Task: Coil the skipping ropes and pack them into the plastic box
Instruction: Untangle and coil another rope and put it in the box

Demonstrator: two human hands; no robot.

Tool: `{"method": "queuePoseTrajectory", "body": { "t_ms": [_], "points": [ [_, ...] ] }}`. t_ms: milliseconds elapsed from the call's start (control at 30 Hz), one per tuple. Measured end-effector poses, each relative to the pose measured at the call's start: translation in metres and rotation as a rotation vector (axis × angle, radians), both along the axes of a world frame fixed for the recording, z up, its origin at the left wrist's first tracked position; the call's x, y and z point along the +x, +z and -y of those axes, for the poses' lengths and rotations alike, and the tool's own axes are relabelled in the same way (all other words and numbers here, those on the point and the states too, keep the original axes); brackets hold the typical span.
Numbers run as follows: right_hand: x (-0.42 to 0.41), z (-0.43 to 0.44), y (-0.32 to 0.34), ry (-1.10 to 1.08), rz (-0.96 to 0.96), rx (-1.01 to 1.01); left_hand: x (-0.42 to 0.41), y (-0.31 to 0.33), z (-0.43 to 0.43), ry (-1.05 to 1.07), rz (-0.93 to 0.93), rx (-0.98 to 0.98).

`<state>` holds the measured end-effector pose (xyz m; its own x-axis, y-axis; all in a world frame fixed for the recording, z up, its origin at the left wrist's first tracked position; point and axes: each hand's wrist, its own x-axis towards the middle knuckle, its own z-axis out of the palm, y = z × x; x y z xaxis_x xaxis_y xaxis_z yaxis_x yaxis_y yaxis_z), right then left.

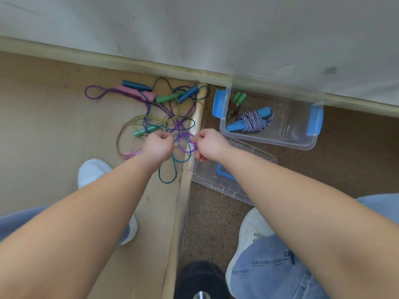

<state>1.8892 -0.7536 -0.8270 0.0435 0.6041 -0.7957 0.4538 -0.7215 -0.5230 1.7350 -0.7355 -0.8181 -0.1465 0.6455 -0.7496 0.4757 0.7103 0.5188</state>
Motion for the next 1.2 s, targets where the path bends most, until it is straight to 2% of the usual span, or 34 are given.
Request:
{"method": "queuePoseTrajectory", "body": {
  "t_ms": [167, 400, 567, 733, 967, 1100, 1200],
  "points": [
    [-0.02, -0.02, -0.013, 0.218, 0.103, 0.082, -0.035, -0.032, -0.006, -0.09, -0.106, 0.016],
    [-0.042, -0.056, -0.046, 0.442, 0.251, 0.399, -0.043, -0.045, -0.028, -0.228, -0.188, 0.051],
    [-0.05, -0.078, -0.061, 0.663, 0.407, 0.253, -0.048, -0.059, -0.032, -0.256, -0.146, -0.061],
    [-0.048, -0.081, -0.062, 0.712, 0.494, 0.285, -0.054, -0.071, -0.03, -0.3, -0.14, -0.081],
    [-0.03, -0.066, -0.032, 0.65, 0.309, 0.212, -0.044, -0.042, -0.03, -0.289, -0.136, 0.044],
    [-0.022, -0.057, 0.006, 0.493, 0.189, 0.264, -0.036, -0.017, -0.025, -0.504, -0.17, 0.163],
    [-0.017, -0.047, 0.035, 0.46, 0.142, 0.314, -0.03, 0.0, -0.018, -0.614, -0.246, 0.268]
  ]
}}
